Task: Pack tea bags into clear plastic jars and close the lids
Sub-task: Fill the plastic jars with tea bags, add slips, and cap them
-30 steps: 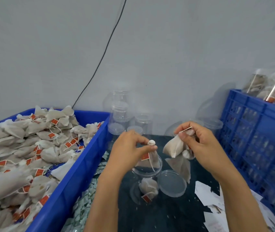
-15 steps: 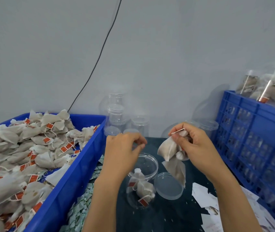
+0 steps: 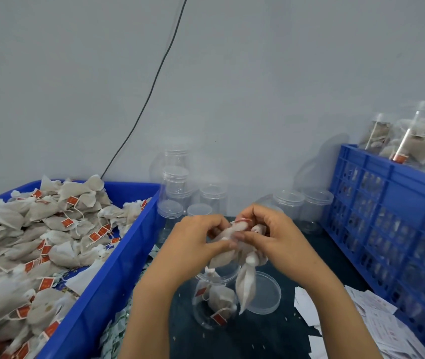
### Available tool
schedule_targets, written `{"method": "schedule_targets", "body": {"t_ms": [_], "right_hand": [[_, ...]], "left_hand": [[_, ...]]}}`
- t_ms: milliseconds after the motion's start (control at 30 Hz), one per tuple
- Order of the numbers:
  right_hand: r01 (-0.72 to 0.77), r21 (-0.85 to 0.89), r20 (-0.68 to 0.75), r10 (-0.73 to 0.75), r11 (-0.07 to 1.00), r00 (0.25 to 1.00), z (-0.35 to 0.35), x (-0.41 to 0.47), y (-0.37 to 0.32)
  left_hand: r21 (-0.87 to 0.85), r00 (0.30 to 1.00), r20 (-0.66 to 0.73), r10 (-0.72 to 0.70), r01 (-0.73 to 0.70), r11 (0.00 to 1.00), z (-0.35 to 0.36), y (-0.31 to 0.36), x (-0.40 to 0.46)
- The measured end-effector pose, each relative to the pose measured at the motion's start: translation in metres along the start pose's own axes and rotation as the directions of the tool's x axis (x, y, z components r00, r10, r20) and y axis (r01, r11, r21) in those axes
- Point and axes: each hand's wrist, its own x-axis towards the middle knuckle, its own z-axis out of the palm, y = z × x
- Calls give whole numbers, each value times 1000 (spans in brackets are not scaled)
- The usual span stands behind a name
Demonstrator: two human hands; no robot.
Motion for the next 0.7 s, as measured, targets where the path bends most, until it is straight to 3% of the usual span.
{"method": "schedule_targets", "body": {"t_ms": [300, 467, 700], "right_hand": [[-20, -10, -143, 18, 1000, 990, -13, 0, 8], [-21, 38, -206, 29, 999, 978, -17, 0, 8], [-4, 59, -209, 16, 998, 978, -20, -1, 8]], "left_hand": [[185, 974, -192, -122, 158, 970, 0, -9, 0], [457, 967, 64, -246, 191, 868, 4, -11, 1], [440, 942, 155, -297, 203, 875, 7, -5, 5]]}}
